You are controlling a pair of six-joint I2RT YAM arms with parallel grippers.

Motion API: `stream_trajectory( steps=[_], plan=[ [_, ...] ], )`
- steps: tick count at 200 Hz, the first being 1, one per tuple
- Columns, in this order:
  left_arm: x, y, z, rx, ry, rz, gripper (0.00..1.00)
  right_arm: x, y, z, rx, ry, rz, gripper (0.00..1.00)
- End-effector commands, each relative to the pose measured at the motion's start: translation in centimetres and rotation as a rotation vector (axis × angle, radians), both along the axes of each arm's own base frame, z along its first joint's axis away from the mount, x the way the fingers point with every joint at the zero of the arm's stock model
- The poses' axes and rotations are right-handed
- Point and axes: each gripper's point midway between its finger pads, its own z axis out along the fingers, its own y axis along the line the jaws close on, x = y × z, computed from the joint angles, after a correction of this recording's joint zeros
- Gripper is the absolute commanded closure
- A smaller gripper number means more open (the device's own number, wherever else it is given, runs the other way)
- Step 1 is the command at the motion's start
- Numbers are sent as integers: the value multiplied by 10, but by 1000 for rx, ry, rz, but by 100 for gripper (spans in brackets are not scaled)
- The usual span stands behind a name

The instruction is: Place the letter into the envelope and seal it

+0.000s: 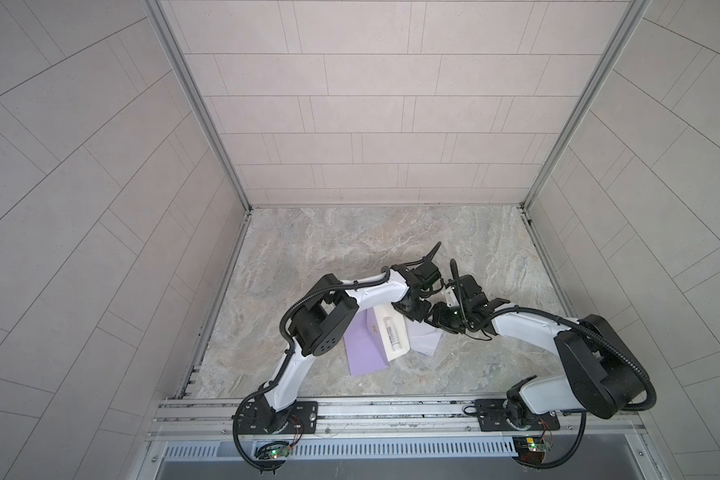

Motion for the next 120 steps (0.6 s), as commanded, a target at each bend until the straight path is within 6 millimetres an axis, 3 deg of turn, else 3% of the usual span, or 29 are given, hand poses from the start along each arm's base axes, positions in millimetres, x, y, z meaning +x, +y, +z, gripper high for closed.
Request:
stream_trajectory(
  steps=[1, 60, 120],
  plan=[
    [-2, -1, -9, 15, 15, -17, 88, 1, 7, 7, 44, -2, -11, 57],
    [-3, -1, -9, 12, 19, -21, 88, 9, 8, 32, 68, -76, -9, 57],
    [-3, -3, -7, 4, 13, -25, 88, 8, 18, 16, 61, -47, 17, 58]
  ],
)
